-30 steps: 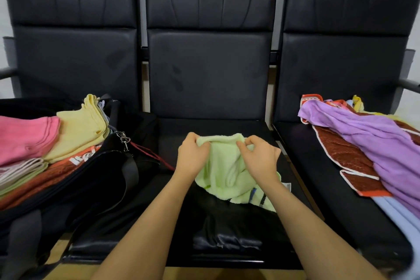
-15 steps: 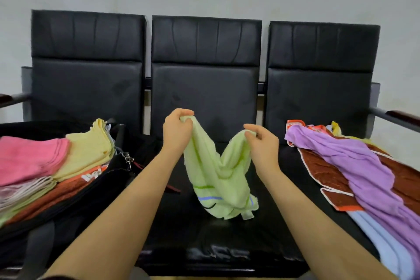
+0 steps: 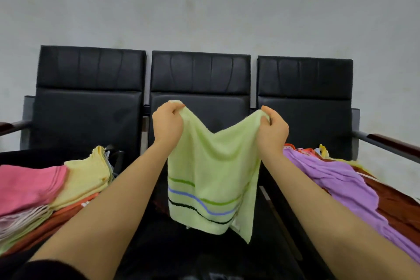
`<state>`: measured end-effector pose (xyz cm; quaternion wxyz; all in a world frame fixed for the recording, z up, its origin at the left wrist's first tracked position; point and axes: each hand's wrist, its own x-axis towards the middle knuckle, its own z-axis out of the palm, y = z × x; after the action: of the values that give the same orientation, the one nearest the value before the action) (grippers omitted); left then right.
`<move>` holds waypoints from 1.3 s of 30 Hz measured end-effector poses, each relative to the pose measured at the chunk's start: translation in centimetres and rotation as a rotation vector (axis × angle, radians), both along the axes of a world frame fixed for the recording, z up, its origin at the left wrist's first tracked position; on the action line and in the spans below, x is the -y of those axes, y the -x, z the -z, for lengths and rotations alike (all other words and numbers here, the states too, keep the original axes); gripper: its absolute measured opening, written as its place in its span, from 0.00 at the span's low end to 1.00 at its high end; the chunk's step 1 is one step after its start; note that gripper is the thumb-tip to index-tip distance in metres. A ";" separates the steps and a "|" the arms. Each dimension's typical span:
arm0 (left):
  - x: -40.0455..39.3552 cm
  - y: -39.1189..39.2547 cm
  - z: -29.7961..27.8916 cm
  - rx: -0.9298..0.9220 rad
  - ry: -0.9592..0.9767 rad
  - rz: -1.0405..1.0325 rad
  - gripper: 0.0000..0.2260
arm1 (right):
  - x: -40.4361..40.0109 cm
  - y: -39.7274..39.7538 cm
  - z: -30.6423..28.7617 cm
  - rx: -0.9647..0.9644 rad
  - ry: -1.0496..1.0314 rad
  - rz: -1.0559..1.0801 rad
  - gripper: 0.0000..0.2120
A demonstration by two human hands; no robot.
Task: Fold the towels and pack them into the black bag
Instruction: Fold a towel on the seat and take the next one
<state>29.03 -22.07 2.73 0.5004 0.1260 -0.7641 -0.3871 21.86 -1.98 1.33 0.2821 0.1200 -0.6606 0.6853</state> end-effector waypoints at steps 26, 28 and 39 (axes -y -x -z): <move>3.1 -0.4 -2.4 0.051 -0.015 -0.155 0.19 | -2.3 2.5 -2.7 -0.026 -0.071 0.178 0.19; 3.0 -0.2 -2.1 0.076 -0.026 -0.173 0.22 | -2.4 2.5 -2.6 -0.011 -0.075 0.172 0.20; 3.0 0.5 -1.6 0.124 -0.135 -0.130 0.15 | -2.5 4.0 -2.0 0.077 -0.189 0.180 0.22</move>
<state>28.49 -25.03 4.34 0.4666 0.2327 -0.7559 -0.3960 17.89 0.52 3.31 0.3042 0.0602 -0.7407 0.5960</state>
